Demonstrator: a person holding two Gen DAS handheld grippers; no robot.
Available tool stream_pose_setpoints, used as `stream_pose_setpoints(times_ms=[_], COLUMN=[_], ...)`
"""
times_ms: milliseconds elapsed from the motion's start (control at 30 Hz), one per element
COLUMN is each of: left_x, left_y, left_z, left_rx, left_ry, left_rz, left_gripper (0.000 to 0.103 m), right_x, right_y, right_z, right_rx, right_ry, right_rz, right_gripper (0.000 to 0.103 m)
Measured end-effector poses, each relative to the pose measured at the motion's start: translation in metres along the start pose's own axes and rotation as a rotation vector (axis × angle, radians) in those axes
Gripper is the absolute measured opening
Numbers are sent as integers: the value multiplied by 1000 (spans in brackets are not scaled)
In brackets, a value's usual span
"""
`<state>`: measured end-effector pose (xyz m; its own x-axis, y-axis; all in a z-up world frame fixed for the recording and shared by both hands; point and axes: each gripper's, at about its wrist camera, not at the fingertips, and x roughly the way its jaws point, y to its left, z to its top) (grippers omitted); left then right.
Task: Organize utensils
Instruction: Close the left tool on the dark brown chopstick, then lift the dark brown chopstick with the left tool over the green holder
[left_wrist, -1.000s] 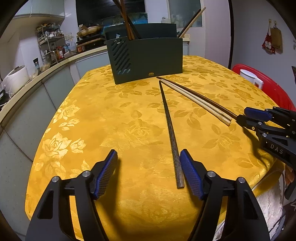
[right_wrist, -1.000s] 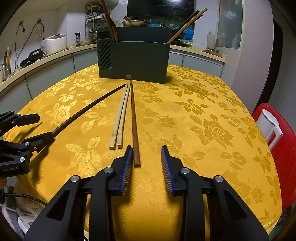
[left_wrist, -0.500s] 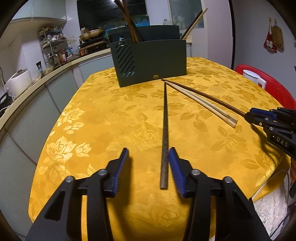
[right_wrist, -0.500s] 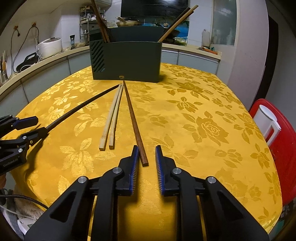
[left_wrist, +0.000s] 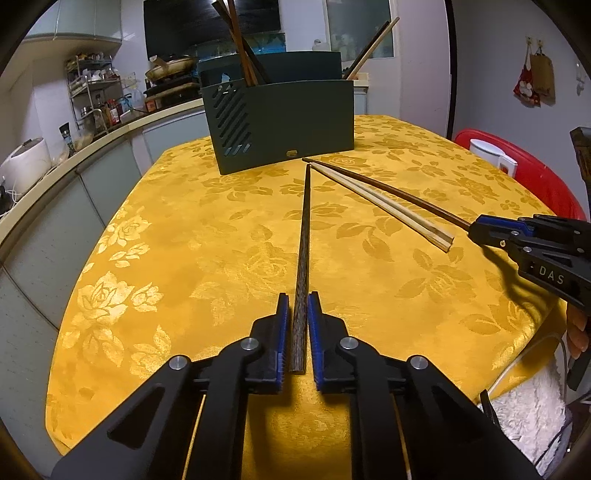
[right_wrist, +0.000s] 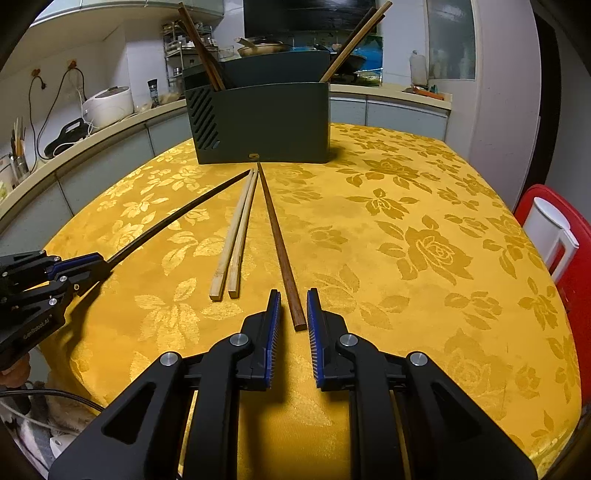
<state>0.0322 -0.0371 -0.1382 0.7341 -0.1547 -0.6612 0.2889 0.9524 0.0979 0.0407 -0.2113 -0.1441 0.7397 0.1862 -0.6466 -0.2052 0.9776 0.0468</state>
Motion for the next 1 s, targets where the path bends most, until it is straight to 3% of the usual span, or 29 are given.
stream_pose_setpoints(times_ms=[167, 567, 1000], left_x=[0, -6, -75], left_y=[0, 4, 39], left_z=[0, 5, 46], left_rx=[4, -6, -77], left_ry=[1, -7, -190], left_rz=[4, 24, 39], left_gripper=[8, 7, 7], right_x=[0, -16, -78], right_y=[0, -4, -21], right_z=[1, 8, 37], right_rx=[2, 26, 82], right_ry=[2, -34, -211], right_rz=[-7, 8, 24], right_gripper=[8, 8, 8])
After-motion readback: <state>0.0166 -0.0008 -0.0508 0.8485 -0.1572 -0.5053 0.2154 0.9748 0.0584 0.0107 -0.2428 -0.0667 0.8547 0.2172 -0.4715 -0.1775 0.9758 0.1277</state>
